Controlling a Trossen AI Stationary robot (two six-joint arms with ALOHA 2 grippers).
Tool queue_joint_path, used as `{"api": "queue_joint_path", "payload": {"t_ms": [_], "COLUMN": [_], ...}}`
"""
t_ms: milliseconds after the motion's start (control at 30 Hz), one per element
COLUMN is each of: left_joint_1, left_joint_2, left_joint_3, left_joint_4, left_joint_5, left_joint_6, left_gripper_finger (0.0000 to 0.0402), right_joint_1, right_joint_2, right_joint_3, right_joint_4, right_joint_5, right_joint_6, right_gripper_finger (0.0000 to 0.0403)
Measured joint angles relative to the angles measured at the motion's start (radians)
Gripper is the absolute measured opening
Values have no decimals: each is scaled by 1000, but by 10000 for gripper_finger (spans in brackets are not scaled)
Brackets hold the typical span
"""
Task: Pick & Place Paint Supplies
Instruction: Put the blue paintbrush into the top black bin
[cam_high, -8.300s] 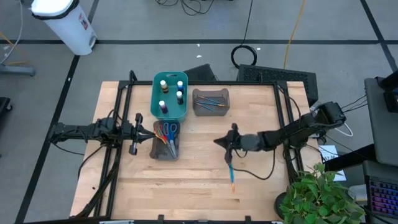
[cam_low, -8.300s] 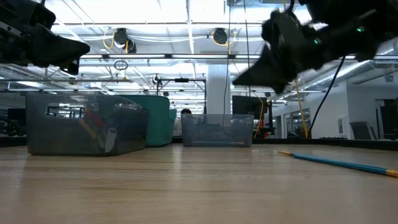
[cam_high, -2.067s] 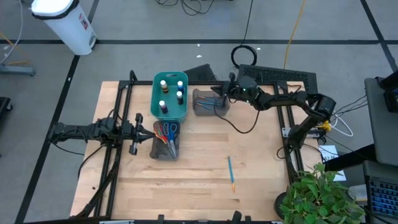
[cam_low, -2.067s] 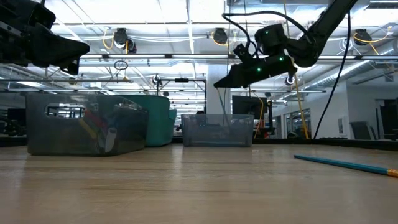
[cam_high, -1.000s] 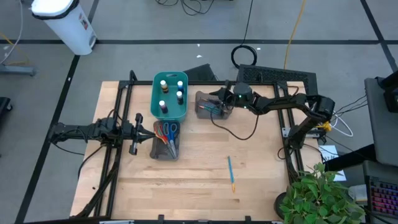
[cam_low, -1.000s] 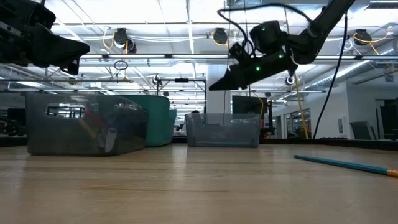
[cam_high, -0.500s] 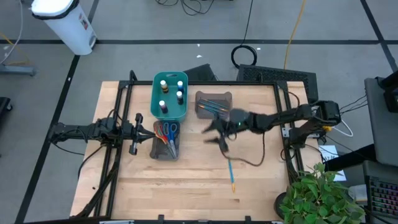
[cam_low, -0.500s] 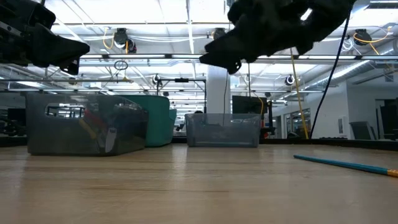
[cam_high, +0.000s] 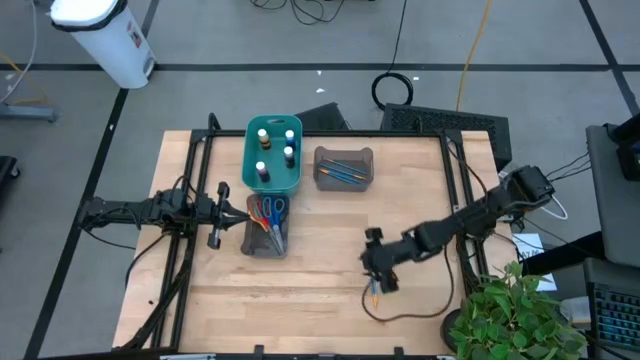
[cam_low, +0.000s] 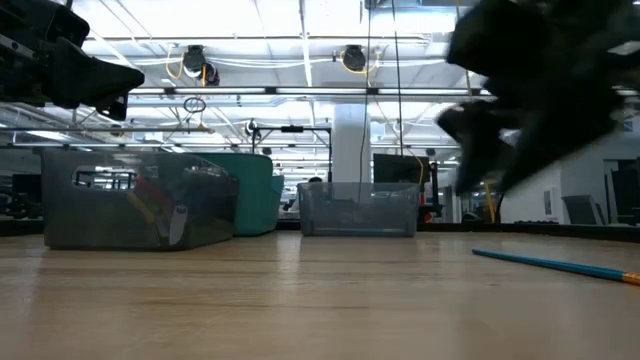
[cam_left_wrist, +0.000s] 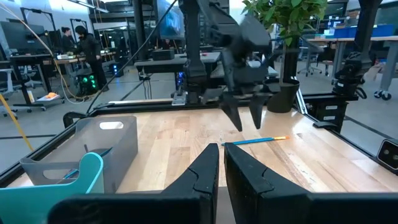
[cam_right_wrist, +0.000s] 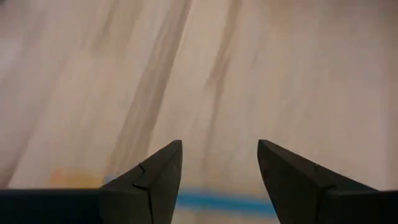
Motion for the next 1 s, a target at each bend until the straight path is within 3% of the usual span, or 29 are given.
{"api": "queue_joint_path", "payload": {"t_ms": [133,267,467,767,900,1000], "left_joint_1": [0,0,0,0,0,0], "left_joint_2": [0,0,0,0,0,0], "left_joint_3": [0,0,0,0,0,0], "left_joint_4": [0,0,0,1,3,4], "left_joint_5": [0,0,0,0,0,0], "left_joint_6": [0,0,0,0,0,0], "left_gripper_finger": [33,33,33,33,33,33], "right_joint_1": [85,159,221,179,151,127], "right_joint_2": [0,0,14,114,156,169], "right_joint_3": [0,-6,-85,-127,-127,-128], "right_joint_4": [-142,-173,-26,211,281,345], "right_joint_5": [0,0,-71,-182,-181,-124], "right_joint_6": [62,154,255,221,155,91], "right_gripper_finger": [189,181,173,158,157,157]}}
